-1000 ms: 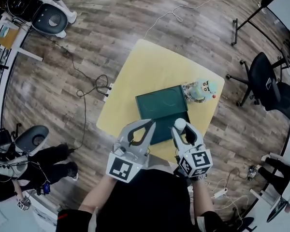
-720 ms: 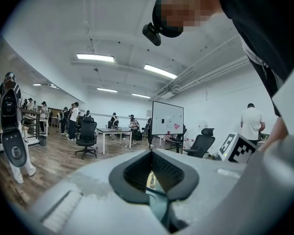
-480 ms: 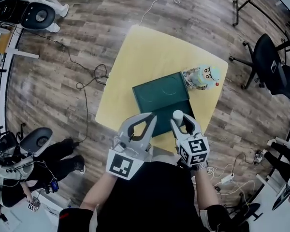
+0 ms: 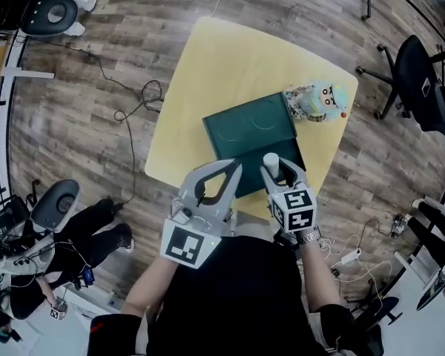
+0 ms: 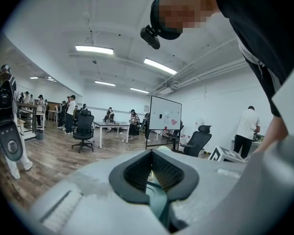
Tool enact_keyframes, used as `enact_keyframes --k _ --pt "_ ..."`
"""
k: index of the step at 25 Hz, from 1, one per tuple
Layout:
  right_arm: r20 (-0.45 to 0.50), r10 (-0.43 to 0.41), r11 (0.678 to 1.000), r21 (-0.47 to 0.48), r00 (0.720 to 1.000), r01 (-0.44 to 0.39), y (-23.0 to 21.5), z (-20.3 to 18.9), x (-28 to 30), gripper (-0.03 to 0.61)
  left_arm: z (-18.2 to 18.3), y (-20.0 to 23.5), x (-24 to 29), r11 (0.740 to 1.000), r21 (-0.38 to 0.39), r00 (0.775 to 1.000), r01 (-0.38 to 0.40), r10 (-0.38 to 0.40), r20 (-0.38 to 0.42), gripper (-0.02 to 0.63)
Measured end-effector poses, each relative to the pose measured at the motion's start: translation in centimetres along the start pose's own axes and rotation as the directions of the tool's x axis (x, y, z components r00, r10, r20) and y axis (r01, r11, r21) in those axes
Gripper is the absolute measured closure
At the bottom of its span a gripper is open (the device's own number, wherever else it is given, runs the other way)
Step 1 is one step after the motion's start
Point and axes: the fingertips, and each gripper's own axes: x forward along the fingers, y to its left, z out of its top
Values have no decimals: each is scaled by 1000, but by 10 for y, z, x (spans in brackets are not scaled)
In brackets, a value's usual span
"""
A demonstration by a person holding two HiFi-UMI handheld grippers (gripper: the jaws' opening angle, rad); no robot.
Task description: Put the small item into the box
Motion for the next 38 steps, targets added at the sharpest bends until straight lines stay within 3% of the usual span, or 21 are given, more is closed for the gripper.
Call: enact_keyframes --k 6,12,29,38 --pt "-124 -8 999 -39 992 3 0 -22 22 403 -12 8 1 1000 -14 1000 -4 4 -17 612" --pt "-166 -3 999 -45 986 -4 -1 -31 32 405 -22 12 0 999 -35 999 -10 9 -34 612" --pt "-195 5 998 -67 981 -18 -3 -34 40 407 -33 20 -1 997 -70 998 -35 32 -49 612" --pt "-148 -4 998 -58 989 -5 -4 -27 27 472 -24 9 -6 998 -54 999 -35 33 -32 612"
